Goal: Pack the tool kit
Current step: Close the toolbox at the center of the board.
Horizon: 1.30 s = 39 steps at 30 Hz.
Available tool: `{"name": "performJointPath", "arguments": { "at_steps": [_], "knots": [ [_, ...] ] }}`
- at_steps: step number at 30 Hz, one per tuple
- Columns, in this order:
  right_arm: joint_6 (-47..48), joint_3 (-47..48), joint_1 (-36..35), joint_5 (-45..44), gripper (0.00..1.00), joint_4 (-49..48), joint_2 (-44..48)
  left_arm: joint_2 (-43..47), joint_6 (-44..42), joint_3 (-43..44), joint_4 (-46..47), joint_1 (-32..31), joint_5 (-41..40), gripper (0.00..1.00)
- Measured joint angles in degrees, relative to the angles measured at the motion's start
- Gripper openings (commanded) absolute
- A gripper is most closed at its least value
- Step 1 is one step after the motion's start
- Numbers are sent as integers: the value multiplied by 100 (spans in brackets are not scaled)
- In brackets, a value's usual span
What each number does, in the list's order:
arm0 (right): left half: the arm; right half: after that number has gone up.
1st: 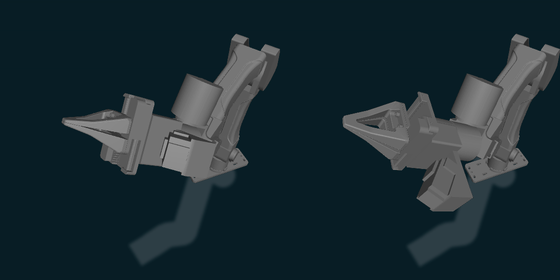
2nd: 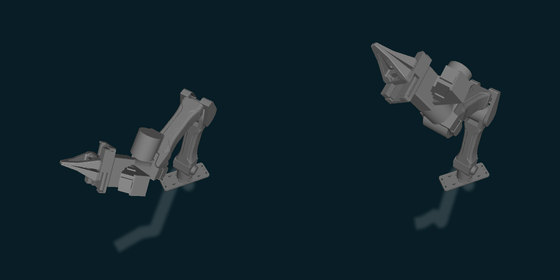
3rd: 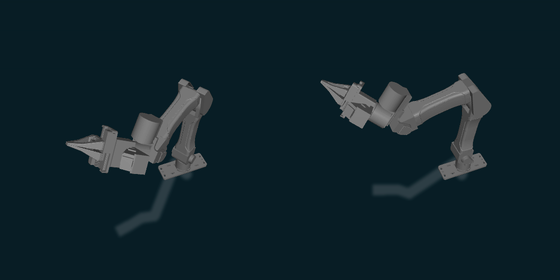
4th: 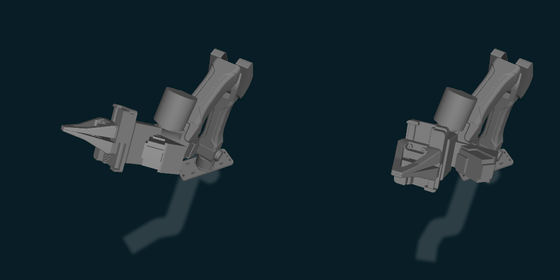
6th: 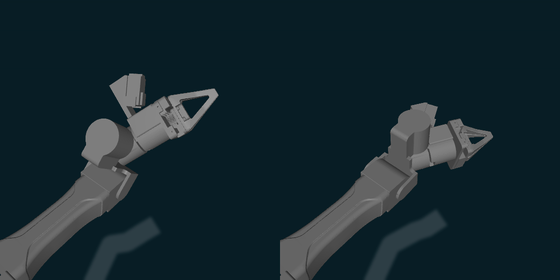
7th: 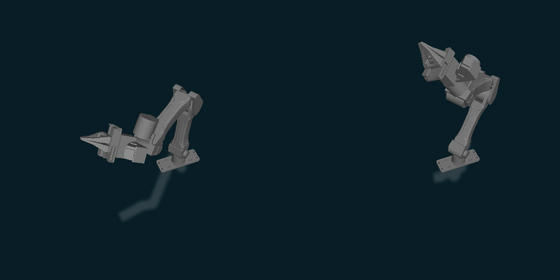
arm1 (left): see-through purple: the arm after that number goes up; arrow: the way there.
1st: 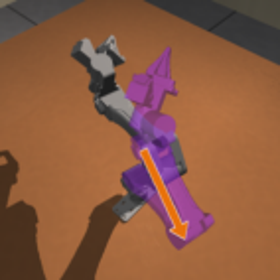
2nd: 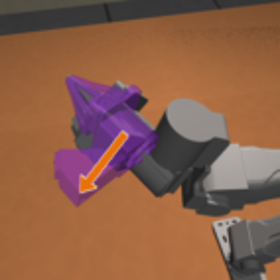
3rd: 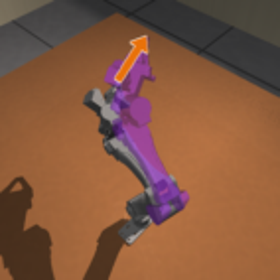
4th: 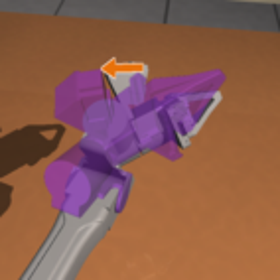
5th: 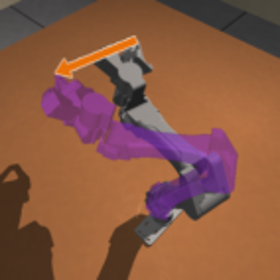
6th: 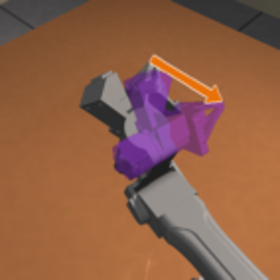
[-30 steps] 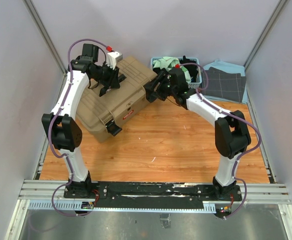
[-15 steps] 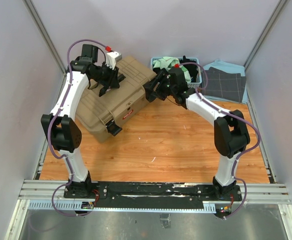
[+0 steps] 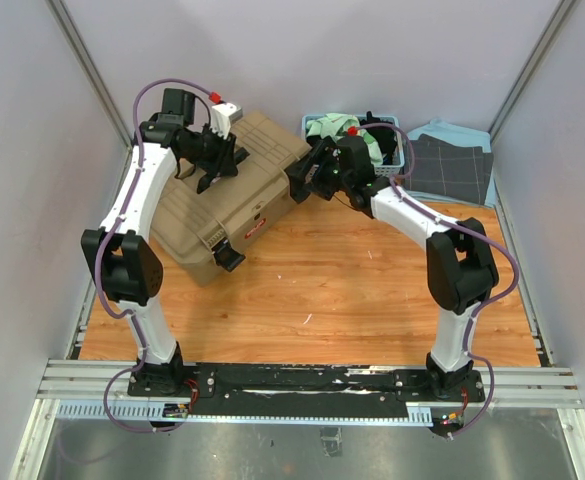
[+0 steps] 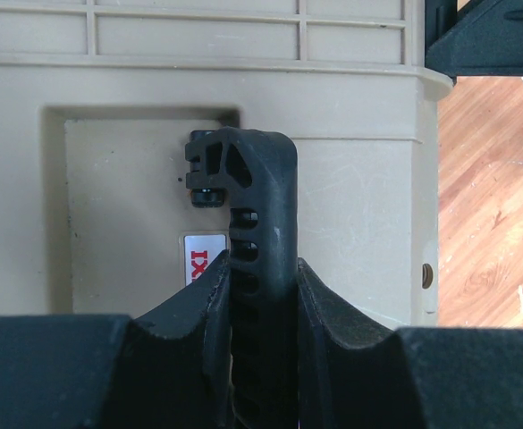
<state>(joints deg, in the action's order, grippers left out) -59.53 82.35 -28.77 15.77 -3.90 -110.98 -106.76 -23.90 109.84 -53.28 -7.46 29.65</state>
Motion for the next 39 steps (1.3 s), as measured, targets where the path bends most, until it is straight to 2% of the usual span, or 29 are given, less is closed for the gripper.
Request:
{"name": "performJointPath", "arguments": {
  "at_steps": [16,26,39],
  "knots": [
    [79,0,-2,39,78,-138,-79,26,17,-31,20,22,-42,0],
    [223,208,-9,223,85,-345,-356,87,42,-98,37,94,-146,0],
    [448,339,-20,391,84,-481,-492,109,39,-111,13,144,-199,0]
  ]
}}
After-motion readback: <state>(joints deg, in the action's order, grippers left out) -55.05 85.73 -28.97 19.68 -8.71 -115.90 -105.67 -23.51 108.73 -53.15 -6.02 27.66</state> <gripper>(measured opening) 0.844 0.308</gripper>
